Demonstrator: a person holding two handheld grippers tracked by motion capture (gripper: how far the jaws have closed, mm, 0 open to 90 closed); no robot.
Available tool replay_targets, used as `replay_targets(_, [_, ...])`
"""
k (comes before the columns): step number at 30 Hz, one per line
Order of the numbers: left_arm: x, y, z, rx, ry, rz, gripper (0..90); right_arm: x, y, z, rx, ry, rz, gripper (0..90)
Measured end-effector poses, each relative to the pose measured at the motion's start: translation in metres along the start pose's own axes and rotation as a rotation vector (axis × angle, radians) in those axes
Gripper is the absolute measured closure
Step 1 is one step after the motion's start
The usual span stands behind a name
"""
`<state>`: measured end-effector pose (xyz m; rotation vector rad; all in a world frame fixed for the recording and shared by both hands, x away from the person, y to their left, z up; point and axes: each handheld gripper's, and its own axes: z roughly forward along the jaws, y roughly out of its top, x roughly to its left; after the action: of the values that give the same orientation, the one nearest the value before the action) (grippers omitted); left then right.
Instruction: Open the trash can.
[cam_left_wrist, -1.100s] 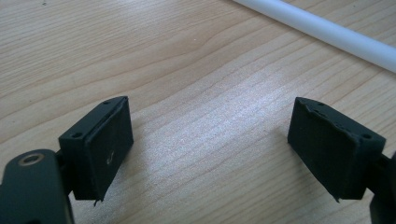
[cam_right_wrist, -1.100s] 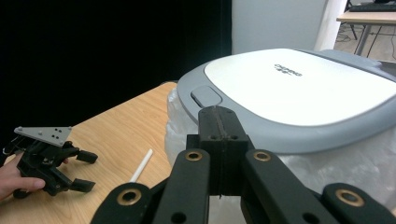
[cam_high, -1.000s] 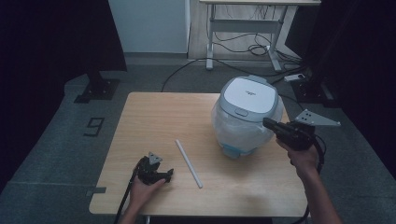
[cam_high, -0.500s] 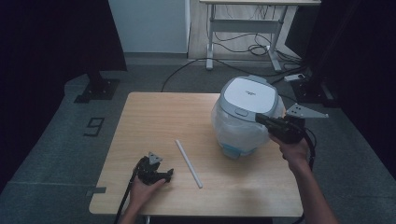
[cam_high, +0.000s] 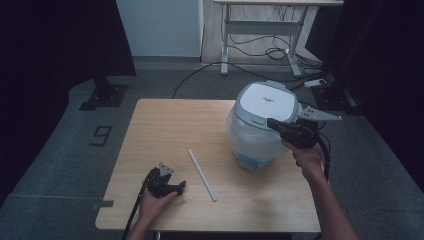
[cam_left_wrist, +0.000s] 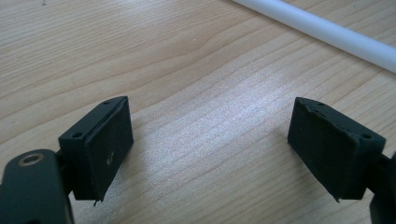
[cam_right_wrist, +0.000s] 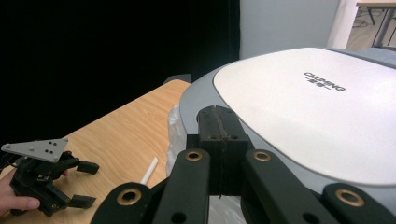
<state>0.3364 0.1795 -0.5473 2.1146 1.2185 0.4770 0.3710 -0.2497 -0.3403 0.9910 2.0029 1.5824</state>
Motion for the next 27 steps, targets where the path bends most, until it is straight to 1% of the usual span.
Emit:
replay_targets(6, [0.000, 0.000, 0.000, 0.000, 0.000, 0.001, 13.7, 0.001, 0.003, 0.009, 0.008, 0.011, 0.003, 89.9])
replay_targets(9, [0.000, 0.000, 0.000, 0.000, -0.001, 0.001, 13.7, 0.003, 0.006, 0.016, 0.016, 0.016, -0.005, 89.9])
replay_targets(13, [0.000, 0.000, 0.000, 0.000, -0.001, 0.002, 13.8, 0.004, 0.007, 0.020, 0.024, 0.017, -0.010, 89.9])
replay_targets(21, [0.000, 0.000, 0.000, 0.002, -0.001, 0.004, 13.7, 0.002, 0.010, 0.028, 0.038, 0.005, -0.009, 89.9])
replay_targets(24, [0.000, 0.000, 0.000, 0.002, -0.001, 0.004, 13.8, -0.001, 0.008, 0.031, 0.052, -0.008, -0.005, 89.9])
replay_targets(27, [0.000, 0.000, 0.000, 0.002, -0.001, 0.004, 13.7, -0.001, 0.007, 0.031, 0.049, -0.008, -0.004, 89.9])
